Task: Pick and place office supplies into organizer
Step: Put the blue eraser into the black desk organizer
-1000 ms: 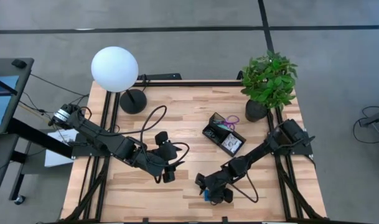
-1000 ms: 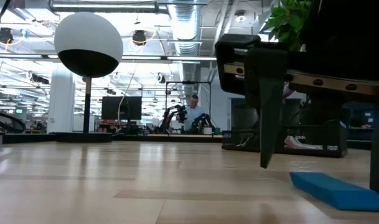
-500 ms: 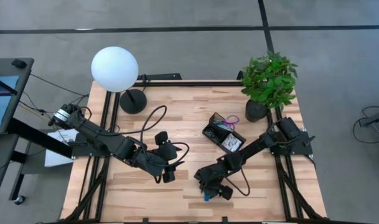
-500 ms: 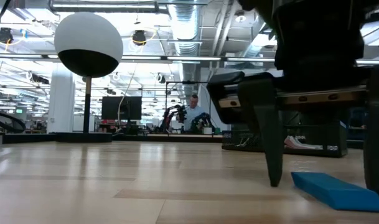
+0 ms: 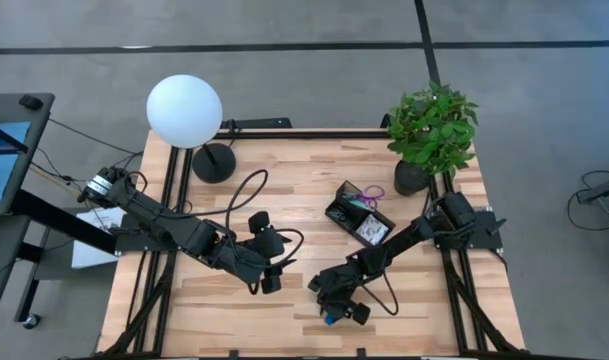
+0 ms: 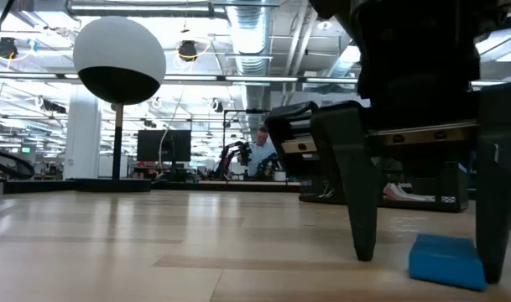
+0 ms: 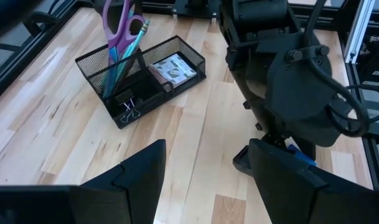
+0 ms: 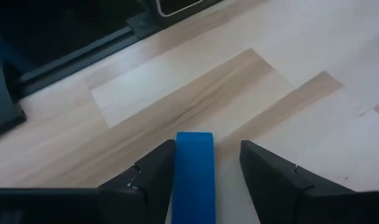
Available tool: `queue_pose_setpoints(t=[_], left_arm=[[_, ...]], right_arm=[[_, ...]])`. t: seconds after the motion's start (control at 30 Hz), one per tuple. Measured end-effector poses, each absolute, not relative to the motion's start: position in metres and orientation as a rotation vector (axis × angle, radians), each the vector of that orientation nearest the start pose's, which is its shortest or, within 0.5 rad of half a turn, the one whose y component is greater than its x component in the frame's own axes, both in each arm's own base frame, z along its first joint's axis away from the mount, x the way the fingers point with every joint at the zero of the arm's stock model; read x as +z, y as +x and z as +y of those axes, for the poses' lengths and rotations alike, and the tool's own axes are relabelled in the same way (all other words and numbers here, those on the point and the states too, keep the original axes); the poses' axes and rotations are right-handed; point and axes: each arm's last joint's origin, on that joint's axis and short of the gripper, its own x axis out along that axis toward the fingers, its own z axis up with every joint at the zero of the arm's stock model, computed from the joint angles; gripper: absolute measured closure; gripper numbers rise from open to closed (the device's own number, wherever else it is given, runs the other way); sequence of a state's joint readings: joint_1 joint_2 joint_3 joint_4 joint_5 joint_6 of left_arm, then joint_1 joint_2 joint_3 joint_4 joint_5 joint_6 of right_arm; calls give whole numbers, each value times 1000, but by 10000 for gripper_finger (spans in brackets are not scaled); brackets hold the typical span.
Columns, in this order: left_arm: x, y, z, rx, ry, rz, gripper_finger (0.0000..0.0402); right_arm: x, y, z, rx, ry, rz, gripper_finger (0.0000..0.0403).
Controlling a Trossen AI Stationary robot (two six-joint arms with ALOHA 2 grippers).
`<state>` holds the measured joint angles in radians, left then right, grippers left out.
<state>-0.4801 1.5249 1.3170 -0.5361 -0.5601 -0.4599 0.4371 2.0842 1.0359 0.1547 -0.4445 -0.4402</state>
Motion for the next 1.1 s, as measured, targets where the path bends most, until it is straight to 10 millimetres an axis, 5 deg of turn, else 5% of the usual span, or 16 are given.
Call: queue_pose_setpoints(t=[0.5, 1.1], left_arm=[[312, 298, -138, 220, -80, 613, 176], [312, 296, -142, 213, -99, 612, 176]], right_arm=[[76, 336, 181, 891, -170, 821, 268], [75, 324, 201, 728, -265, 800, 218]])
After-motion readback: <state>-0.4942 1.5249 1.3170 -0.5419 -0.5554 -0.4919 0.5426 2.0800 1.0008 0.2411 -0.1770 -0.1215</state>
